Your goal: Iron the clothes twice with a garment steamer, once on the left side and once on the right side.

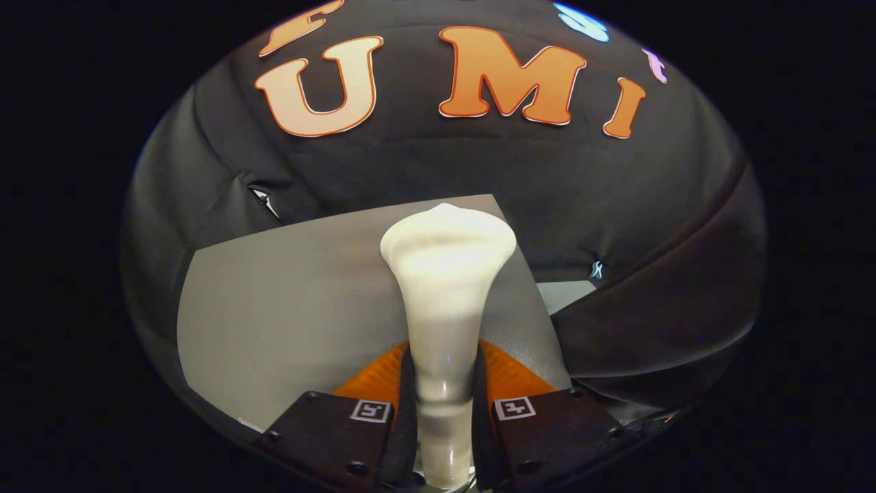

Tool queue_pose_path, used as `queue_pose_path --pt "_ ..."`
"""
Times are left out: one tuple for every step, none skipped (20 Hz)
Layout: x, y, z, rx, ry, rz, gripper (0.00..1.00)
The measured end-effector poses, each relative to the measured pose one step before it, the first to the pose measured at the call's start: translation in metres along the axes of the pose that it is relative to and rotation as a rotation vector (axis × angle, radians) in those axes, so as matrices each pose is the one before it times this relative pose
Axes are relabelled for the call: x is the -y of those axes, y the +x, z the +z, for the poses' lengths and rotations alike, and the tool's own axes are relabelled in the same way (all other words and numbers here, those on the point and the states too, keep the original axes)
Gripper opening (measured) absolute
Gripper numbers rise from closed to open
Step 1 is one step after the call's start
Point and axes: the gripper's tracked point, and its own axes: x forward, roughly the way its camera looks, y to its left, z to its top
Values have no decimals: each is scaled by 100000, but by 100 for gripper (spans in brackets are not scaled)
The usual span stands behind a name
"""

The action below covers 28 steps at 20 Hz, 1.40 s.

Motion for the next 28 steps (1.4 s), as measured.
queue_pose_path --pt "-425 -789 -279 1573 -1920 2136 37" --pt "-406 -596 162 3369 -67 1745 37" --pt "-495 -568 194 3366 -418 2068 33" --pt "-253 -857 152 4175 -940 1356 33" --pt "-289 -1004 -106 3451 -2457 1013 32" --pt "-237 -947 -355 3361 -2220 1388 32" --pt "-138 -986 -391 3089 -310 1291 33" --pt "-62 -743 111 3662 1377 1422 32" --pt "-57 -871 -618 2345 418 1817 23" --pt "-162 -702 -664 2687 703 1361 23" --pt "-247 -1148 -652 2264 -100 1892 24" --pt "-396 -1138 -618 2499 -741 2217 24" --pt "-355 -1349 -272 3413 -1056 1458 23" --pt "-224 -1490 -138 3299 -1643 1310 23" --pt "-86 -1530 44 3785 -1132 1047 24" --pt "18 -1603 231 3216 -433 855 23" --pt "102 -1508 366 2882 16 1156 23" --pt "268 -1540 442 2827 -185 572 23" --pt "652 -1584 648 2921 -194 31 23" --pt "1005 -1568 546 3349 154 -306 23" --pt "1054 -1688 755 2188 -501 -503 23" --pt "1131 -1377 869 2822 -383 -1013 23" --pt "1383 -1477 799 2647 -10 -1519 23" --pt "1762 -1066 603 1180 -299 -1758 23" --pt "1866 -1005 716 1799 944 -1983 23" --pt "1749 -775 703 1443 1271 -1579 23" --pt "1831 -540 760 1339 775 -1937 23" --pt "1943 -113 734 1521 515 -2305 23"
